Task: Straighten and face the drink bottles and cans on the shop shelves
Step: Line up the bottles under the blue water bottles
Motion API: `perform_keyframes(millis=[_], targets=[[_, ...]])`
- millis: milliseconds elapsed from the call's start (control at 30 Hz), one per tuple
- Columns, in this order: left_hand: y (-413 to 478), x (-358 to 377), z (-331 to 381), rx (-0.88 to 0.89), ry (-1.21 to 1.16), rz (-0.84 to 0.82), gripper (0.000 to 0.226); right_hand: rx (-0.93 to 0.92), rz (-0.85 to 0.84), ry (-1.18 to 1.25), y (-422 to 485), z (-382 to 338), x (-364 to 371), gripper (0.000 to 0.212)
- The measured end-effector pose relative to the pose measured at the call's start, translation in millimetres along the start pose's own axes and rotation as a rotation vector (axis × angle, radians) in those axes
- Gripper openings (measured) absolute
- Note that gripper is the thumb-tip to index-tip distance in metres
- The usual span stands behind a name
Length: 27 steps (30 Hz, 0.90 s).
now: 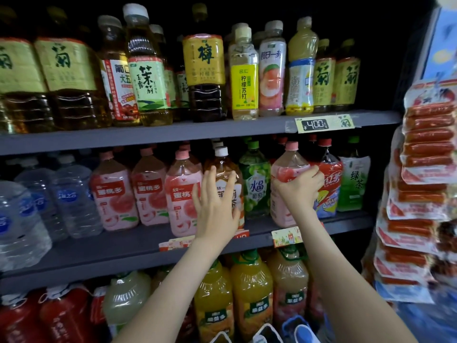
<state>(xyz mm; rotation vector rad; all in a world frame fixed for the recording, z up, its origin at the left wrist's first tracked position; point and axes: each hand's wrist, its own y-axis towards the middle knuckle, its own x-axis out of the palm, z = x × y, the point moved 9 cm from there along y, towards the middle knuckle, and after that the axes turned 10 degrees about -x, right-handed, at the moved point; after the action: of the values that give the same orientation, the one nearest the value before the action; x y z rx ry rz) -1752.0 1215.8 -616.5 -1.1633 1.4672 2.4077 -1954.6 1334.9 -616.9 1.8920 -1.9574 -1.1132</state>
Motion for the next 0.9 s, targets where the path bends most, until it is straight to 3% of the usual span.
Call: perform_keyframes(millis=[167, 333, 500, 667, 833, 900], targets=[[-15, -9, 8, 0.038, -0.168, -0.081, 0.076, -0.091, 0.035, 0.232, -17, -7, -19, 0.088], [-52, -24, 19, 0.067, -0.452, -0.21, 0.098, -0.109, 0.097, 0.508, -71, -37, -56, 0.089], [-62, -56, -24, -0.087, -0.66, -0.097, 0.087, -0.16, -0.136, 0.83, -134, -114, -45, 0.093], [-73, -96, -118, -0.128, -0.517, 0.089, 0.069, -0.21, -0.317, 0.851, -183, -178, 23, 0.098], [-60, -112, -207, -0.411, -0.485, -0.035, 0.068, -0.246, -0.398, 0.769, -213, -246, 91, 0.086], [-53, -104, -238, -0.486, -0.518, -0.09, 0.063, -0.252, -0.45, 0.687, -219, -261, 118, 0.098]])
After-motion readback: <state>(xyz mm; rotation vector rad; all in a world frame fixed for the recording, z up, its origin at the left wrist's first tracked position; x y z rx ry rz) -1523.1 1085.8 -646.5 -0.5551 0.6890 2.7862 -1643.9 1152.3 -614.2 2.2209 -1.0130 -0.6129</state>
